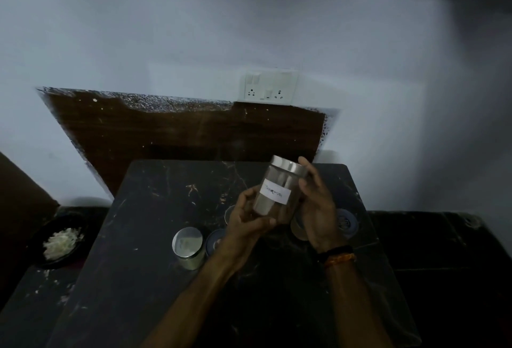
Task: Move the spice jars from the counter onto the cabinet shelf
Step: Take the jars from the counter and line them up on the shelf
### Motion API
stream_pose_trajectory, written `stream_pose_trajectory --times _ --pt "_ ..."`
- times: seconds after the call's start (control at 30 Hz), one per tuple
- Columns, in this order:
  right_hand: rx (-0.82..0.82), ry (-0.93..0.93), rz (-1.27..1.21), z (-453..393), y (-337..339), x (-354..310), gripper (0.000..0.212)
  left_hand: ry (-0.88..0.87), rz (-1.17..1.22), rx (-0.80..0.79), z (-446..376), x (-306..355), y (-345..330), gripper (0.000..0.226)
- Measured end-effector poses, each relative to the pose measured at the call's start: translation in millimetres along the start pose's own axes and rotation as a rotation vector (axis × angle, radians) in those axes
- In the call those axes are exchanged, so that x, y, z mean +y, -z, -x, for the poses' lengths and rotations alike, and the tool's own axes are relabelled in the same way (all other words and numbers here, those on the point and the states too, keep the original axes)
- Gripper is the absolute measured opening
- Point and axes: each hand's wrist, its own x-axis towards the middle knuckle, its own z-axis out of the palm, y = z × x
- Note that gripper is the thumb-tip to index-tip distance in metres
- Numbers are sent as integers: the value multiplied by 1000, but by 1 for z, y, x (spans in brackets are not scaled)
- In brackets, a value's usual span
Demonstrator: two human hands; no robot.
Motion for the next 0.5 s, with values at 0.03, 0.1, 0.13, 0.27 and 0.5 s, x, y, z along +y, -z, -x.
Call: stream_pose_trajectory --times 0.03,0.1,0.13,0.27,0.5 --pt "2 -5 -3 -3 -3 0 67 -37 -42 7 0 2 -1 89" --pt "7 -12 -8 -8 -8 1 69 -85 -107 13 0 5 -2 93" --pt "7 -14 -8 -11 -11 1 69 -101 -133 13 0 5 -3 94" --pt "-14 -20 58 -21 -20 -6 78 -152 -209 9 -2 10 -4 93" --pt "-103 55 79 -46 -41 -40 64 -245 -195 8 -13 39 -7 85"
